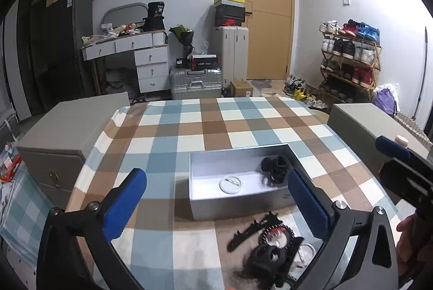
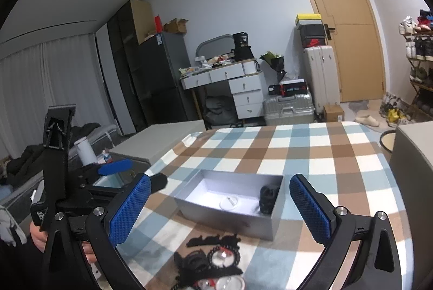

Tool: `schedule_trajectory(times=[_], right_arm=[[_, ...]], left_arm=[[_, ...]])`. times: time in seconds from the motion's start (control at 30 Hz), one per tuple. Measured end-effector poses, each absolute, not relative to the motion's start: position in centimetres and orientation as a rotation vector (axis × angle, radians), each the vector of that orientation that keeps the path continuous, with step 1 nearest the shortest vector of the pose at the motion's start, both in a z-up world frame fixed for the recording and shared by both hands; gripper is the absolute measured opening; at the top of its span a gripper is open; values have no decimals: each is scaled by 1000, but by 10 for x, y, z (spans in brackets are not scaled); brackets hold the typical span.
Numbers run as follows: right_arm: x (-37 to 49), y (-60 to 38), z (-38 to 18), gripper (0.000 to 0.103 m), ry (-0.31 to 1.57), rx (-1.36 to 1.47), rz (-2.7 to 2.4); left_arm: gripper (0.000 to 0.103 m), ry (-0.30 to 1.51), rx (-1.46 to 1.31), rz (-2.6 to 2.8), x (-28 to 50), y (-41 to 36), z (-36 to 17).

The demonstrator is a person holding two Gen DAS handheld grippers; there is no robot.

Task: Organize jewelry
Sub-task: 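Withdraw both grippers from the box back to the jewelry pile, then grasp the black beaded bracelet with the left gripper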

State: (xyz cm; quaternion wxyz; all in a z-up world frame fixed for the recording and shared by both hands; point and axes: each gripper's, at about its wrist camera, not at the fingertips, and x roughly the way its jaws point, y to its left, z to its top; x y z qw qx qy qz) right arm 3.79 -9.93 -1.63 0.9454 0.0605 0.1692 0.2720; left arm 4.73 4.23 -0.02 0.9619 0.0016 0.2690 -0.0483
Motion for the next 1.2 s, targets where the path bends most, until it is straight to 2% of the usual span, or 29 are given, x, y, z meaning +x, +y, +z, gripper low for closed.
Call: schedule_trajectory(times=[0.23,0.47,0.8,1.2], right_arm=[[17,-103,-32,103,371,89,544],[9,-103,-60,103,465,81,544],[-6,-116,-78,103,505,98,499],[-9,-120,-93,103,548,78,444]], left_arm=[[102,567,-53,-60,26,46,-16],[102,668,-52,-95,7,38,-47],[102,812,-56,-201,-11,25,-80],[102,901,0,-257,-6,7,-96]])
